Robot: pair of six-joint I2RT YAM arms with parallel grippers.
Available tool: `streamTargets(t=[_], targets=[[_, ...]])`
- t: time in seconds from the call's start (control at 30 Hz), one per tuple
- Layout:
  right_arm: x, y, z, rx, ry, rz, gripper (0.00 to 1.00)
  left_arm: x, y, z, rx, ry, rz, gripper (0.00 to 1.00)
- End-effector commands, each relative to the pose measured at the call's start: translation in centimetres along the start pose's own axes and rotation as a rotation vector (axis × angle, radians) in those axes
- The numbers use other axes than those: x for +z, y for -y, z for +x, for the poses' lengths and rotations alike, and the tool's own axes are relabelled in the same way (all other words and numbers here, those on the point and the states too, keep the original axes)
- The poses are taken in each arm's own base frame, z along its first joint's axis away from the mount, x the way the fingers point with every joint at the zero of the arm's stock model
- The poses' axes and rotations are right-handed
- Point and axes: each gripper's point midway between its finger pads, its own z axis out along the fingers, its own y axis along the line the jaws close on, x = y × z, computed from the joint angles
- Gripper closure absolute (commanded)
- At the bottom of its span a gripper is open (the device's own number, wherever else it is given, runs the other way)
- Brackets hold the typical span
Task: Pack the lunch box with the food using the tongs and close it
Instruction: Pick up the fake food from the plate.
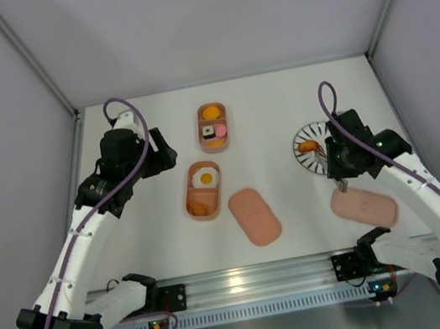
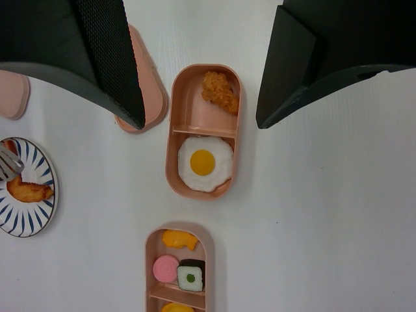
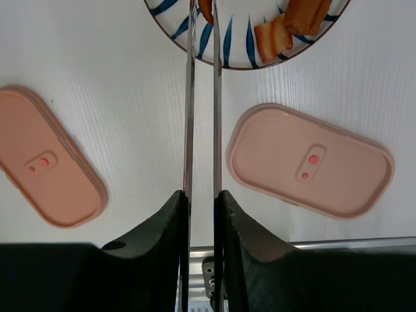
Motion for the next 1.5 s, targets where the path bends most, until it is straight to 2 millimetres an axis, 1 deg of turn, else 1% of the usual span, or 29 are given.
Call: streamTargets(t=[0.0, 0.17, 0.37, 0.57, 0.77, 1.13, 1.33, 1.47], targets=[[-2.0, 0.6, -2.3, 0.046, 0.099, 0.018, 0.85, -0.2, 0.6, -1.4, -0.006, 0.047, 0.025, 0.26], [-2.5, 0.9, -2.6, 0.051, 0.114, 0.030, 0.85, -0.2, 0.6, -1.5, -0.006, 0.048, 0.026, 0.26], [-3.1, 1.1, -3.2, 0.065, 0.141, 0.035, 0.90, -0.1, 0.5, -1.3, -0.004, 0.044, 0.021, 0.26], [-3.5, 1.2, -3.7, 0.082, 0.161, 0.037, 0.98, -0.1, 0.4, -1.2, -0.004, 0.043, 0.020, 0.26], [-4.4, 1.3, -4.6, 0.098, 0.197, 0.032, 0.99, -0.1, 0.4, -1.2, -0.003, 0.044, 0.018, 0.26], [-4.8, 1.3, -5.2, 0.102, 0.218, 0.032, 1.00, 0.1, 0.3, -1.1, -0.004, 0.041, 0.014, 0.26], [-5.7, 0.7, -6.3, 0.098, 0.241, 0.006, 1.00, 0.2, 0.3, -1.0, -0.003, 0.037, 0.012, 0.26], [-6.9, 0.2, -7.4, 0.088, 0.265, -0.019, 1.00, 0.3, 0.1, -1.0, -0.003, 0.035, 0.004, 0.26]])
